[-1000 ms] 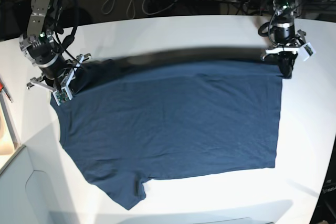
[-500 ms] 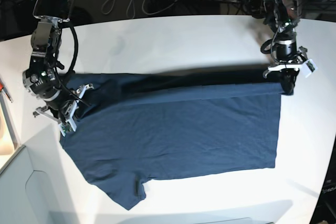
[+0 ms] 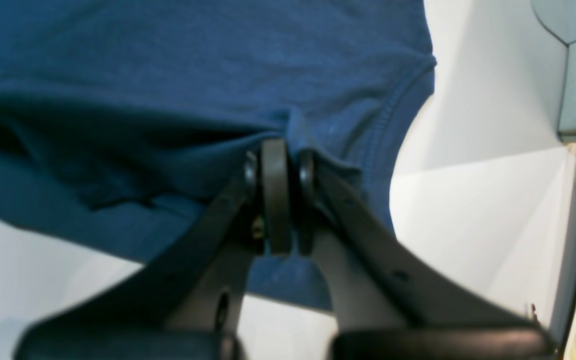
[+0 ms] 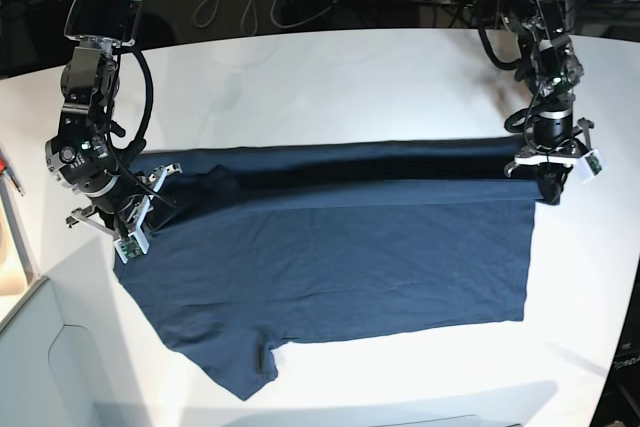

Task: Fold the T-shirt properly
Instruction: 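Lift the shoulders and fold them over toward the hem, then release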

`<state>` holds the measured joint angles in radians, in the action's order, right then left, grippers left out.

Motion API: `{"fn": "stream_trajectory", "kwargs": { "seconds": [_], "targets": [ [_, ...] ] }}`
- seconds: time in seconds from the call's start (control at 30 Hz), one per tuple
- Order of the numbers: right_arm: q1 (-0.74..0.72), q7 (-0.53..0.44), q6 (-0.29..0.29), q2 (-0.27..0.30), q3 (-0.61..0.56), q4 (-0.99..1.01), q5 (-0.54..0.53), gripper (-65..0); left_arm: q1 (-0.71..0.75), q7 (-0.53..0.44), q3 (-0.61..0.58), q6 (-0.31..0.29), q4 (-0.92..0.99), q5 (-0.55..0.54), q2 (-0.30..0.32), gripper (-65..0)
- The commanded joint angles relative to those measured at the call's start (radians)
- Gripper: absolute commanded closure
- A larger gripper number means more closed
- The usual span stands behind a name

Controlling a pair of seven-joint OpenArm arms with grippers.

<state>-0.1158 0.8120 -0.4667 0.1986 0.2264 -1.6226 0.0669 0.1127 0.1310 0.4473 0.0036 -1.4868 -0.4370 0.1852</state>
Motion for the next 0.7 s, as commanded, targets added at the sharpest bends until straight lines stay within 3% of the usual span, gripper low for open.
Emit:
{"fn": "stream_trajectory", "kwargs": {
  "seconds": [0.0, 0.67],
  "targets": [
    [-0.022, -0.019, 0.0, 0.011, 0.005, -0.015, -0.006, -0.1, -0.025, -0.031, 0.003, -0.001, -0.018, -0.001, 0.013, 0.0],
    [-0.089, -0.07, 0.001, 0.011, 0.005, 0.066, -0.006, -0.5, -0.123, -0.029, -0.003, -0.003, 0.09, -0.001, 0.015, 0.0]
  ]
}}
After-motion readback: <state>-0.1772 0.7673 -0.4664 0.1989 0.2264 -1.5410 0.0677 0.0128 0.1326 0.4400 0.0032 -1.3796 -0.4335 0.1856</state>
